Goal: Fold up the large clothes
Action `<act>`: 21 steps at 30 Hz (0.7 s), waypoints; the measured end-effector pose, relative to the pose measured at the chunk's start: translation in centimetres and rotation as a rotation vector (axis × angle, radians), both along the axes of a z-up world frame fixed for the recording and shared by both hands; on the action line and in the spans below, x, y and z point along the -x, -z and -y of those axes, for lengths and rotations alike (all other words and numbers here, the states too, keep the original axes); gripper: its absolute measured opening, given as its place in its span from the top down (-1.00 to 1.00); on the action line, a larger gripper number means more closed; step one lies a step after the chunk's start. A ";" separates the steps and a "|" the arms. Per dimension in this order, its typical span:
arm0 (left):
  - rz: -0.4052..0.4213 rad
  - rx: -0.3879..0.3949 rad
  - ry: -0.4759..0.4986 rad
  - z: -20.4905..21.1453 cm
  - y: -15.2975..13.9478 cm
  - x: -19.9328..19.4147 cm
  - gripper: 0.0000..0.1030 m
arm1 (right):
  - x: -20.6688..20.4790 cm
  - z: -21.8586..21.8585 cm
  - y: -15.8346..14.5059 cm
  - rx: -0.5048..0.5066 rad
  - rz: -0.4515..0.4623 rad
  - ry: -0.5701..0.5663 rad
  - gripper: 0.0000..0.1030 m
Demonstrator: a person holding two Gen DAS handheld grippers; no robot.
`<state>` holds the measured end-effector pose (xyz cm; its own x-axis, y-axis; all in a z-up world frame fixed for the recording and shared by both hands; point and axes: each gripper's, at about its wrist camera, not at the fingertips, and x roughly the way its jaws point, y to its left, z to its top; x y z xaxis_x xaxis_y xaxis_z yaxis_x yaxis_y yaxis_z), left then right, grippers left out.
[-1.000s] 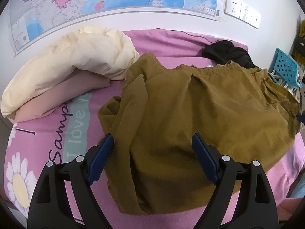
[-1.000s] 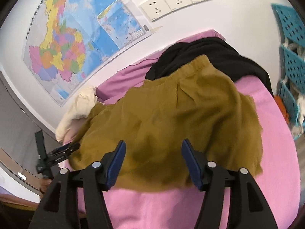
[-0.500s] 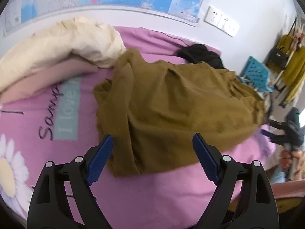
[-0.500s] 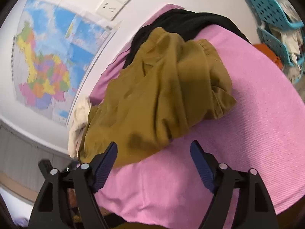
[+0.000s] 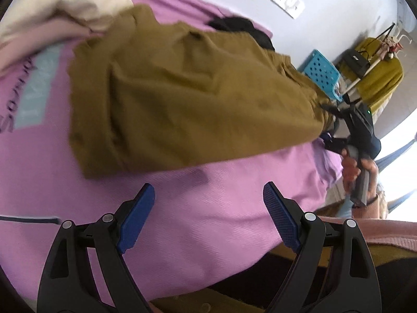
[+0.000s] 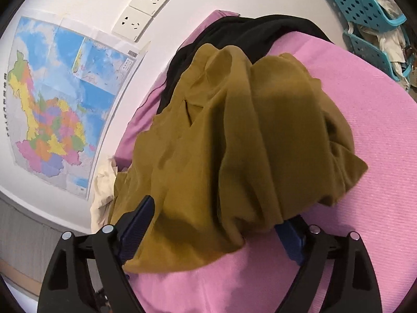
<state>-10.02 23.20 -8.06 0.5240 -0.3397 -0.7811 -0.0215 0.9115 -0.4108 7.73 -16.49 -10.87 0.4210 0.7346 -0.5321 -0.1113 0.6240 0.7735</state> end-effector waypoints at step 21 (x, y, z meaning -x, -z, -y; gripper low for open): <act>0.044 0.119 -0.188 0.3 0.4 -4.4 -0.89 | -0.5 -0.8 -0.1 0.016 0.030 -0.011 -0.74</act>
<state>-5.64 22.87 -8.43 0.6196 -0.3214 -0.7161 -0.1658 0.8381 -0.5197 8.21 -15.72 -10.80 0.4287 0.7311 -0.5307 -0.1416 0.6346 0.7598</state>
